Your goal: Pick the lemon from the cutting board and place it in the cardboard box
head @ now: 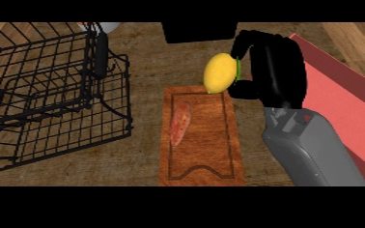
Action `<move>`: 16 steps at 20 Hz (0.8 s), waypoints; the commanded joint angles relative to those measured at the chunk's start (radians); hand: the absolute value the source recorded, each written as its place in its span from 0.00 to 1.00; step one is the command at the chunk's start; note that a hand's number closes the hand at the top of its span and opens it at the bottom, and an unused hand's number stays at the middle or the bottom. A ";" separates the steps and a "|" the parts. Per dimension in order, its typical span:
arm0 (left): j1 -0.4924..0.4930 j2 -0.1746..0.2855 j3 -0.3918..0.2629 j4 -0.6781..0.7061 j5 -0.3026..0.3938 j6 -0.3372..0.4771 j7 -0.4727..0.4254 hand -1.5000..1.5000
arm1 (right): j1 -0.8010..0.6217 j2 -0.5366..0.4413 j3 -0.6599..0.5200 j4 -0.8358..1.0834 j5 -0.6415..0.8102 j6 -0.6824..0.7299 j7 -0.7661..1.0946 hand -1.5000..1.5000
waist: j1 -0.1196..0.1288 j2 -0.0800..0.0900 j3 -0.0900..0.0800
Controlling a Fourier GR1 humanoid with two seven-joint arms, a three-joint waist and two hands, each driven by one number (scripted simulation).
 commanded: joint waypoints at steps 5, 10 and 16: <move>0.031 -0.122 -0.194 -0.024 0.020 -0.108 -0.049 0.50 | 0.011 -0.102 -0.213 0.029 -0.071 -0.021 -0.007 1.00 | -0.015 0.032 -0.049; 0.018 -0.122 -0.198 -0.029 0.015 -0.099 -0.033 0.50 | 0.023 -0.219 -0.268 0.128 -0.125 0.088 -0.083 1.00 | -0.010 0.038 -0.050; 0.012 -0.110 -0.190 -0.019 0.015 -0.099 -0.041 0.50 | 0.082 -0.284 -0.333 0.252 -0.254 0.245 -0.150 1.00 | -0.014 0.040 -0.050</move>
